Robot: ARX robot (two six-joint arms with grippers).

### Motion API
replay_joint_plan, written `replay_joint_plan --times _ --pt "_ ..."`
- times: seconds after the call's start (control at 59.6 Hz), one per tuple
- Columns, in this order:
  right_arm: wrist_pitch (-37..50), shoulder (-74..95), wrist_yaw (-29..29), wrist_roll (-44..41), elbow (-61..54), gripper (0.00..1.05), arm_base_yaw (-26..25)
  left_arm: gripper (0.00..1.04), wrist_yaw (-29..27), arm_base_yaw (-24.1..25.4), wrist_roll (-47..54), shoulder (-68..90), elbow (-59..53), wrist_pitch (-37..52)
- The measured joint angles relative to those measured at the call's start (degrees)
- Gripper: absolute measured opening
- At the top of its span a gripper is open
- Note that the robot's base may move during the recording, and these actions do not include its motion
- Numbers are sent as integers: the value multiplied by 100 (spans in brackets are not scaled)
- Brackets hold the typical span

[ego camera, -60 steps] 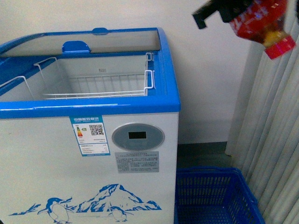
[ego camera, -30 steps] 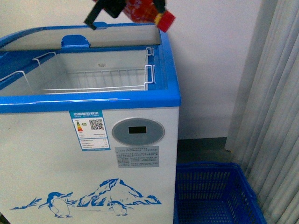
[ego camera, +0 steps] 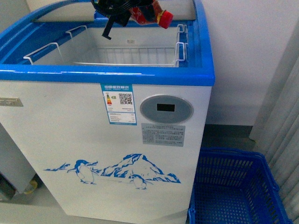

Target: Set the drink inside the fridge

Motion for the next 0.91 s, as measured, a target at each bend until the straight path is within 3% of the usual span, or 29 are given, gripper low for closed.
replay_joint_plan --times 0.469,0.838,0.905 --pt "98 612 44 -601 155 38 -50 97 0 0 0 0 0 0" --pt "-39 743 63 -584 345 38 -103 97 0 0 0 0 0 0" --pt "-155 782 37 -544 439 52 -109 97 0 0 0 0 0 0"
